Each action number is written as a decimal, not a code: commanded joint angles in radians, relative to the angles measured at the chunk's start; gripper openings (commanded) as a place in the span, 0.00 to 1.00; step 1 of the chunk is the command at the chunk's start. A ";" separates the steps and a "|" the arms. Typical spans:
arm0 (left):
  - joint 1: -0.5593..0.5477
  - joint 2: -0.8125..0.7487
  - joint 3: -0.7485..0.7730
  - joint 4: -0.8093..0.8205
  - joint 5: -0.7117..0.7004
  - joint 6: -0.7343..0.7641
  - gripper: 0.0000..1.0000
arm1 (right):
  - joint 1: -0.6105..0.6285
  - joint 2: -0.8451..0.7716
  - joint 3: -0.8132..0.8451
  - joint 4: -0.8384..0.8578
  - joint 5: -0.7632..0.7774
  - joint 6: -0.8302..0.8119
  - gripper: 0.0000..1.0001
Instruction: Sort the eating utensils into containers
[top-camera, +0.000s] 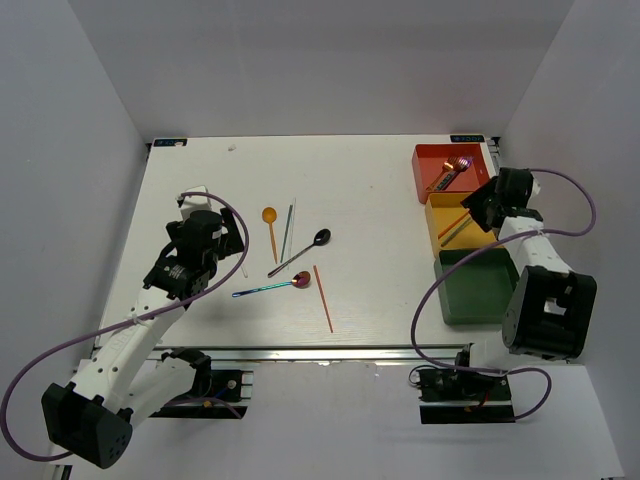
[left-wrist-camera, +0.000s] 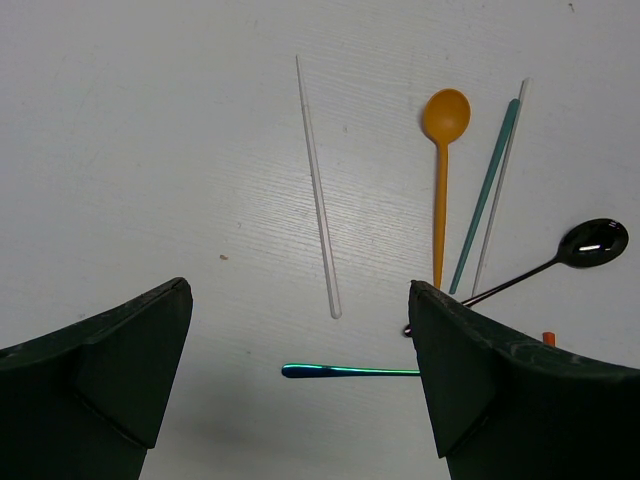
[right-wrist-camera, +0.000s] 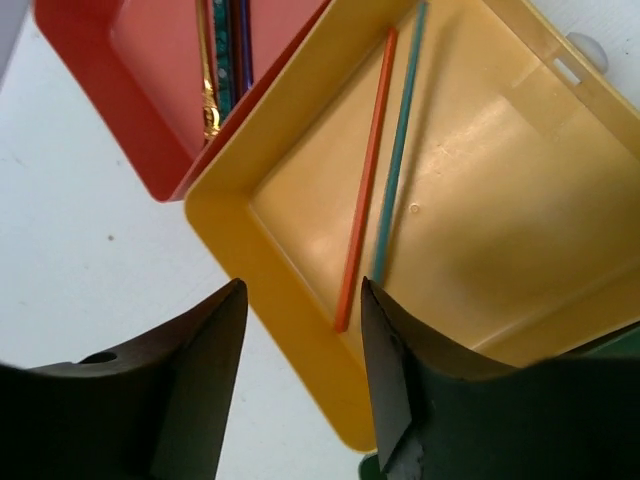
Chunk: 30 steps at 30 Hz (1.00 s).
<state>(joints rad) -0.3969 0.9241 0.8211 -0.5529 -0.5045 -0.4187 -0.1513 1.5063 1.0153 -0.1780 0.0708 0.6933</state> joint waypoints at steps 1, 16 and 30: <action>-0.002 -0.008 0.016 0.010 0.007 0.006 0.98 | -0.005 -0.090 -0.007 0.025 0.001 0.006 0.56; 0.007 -0.025 0.036 -0.047 -0.215 -0.100 0.98 | 0.859 -0.048 0.086 -0.205 0.211 -0.263 0.89; 0.010 -0.044 0.029 -0.030 -0.163 -0.054 0.98 | 1.170 0.347 0.278 -0.264 0.316 -0.156 0.48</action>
<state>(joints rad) -0.3901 0.8841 0.8211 -0.5835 -0.6754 -0.4847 1.0122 1.8416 1.2381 -0.4213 0.3470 0.5167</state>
